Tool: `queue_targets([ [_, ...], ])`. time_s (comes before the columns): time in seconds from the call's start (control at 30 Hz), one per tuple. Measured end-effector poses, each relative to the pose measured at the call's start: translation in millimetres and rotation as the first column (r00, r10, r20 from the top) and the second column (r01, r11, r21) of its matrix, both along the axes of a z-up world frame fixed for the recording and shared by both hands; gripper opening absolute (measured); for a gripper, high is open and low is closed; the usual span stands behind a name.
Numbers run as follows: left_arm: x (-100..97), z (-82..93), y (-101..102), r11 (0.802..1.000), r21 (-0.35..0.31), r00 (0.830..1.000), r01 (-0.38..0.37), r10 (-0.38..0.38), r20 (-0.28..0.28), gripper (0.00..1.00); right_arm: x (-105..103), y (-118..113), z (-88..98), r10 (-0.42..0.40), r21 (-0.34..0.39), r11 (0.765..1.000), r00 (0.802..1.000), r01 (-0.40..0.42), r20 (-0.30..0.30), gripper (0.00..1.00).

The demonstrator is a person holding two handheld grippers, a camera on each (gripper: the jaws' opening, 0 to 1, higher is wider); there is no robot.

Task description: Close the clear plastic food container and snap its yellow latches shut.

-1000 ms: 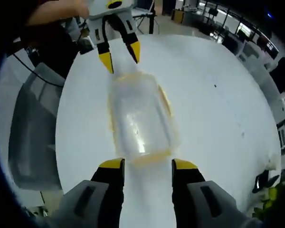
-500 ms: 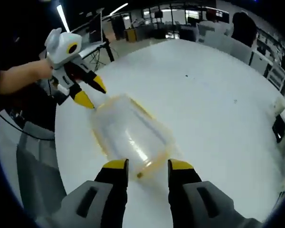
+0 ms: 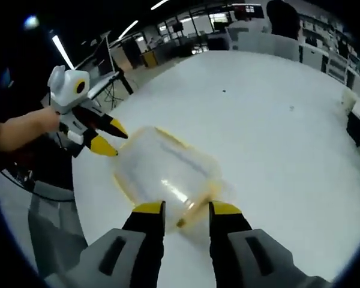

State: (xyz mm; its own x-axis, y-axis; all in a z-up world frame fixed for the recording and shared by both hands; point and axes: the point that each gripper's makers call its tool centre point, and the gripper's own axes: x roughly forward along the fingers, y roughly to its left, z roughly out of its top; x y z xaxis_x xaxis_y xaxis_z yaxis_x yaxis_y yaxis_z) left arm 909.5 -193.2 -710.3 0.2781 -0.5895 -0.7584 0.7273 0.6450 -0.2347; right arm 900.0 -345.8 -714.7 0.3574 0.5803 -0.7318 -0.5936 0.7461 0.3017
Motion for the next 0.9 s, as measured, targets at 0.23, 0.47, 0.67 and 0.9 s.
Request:
queue_targets([
  [0.23, 1.7, -4.4, -2.1, 0.997, -0.047, 0.997, -0.064, 0.062, -0.041, 0.2, -1.2, -0.1, -1.1, -0.034, 0.035, 0.999, 0.999, 0.035, -0.018, 0.26],
  [0.47, 4.6, -7.0, -0.9, 0.988, -0.091, 0.989, -0.123, 0.114, -0.097, 0.19, -0.3, 0.2, -1.5, -0.06, 0.067, 0.996, 0.997, 0.063, -0.04, 0.26],
  [0.67, 5.2, -9.5, 0.1, 0.973, -0.139, 0.977, -0.183, 0.164, -0.14, 0.19, 0.9, -0.4, -1.8, -0.073, 0.089, 0.993, 0.996, 0.078, -0.054, 0.25],
  [0.9, 5.4, -10.7, -0.3, 0.963, -0.165, 0.968, -0.214, 0.186, -0.171, 0.19, 0.1, -0.4, -3.7, -0.098, 0.134, 0.985, 0.99, 0.111, -0.101, 0.24],
])
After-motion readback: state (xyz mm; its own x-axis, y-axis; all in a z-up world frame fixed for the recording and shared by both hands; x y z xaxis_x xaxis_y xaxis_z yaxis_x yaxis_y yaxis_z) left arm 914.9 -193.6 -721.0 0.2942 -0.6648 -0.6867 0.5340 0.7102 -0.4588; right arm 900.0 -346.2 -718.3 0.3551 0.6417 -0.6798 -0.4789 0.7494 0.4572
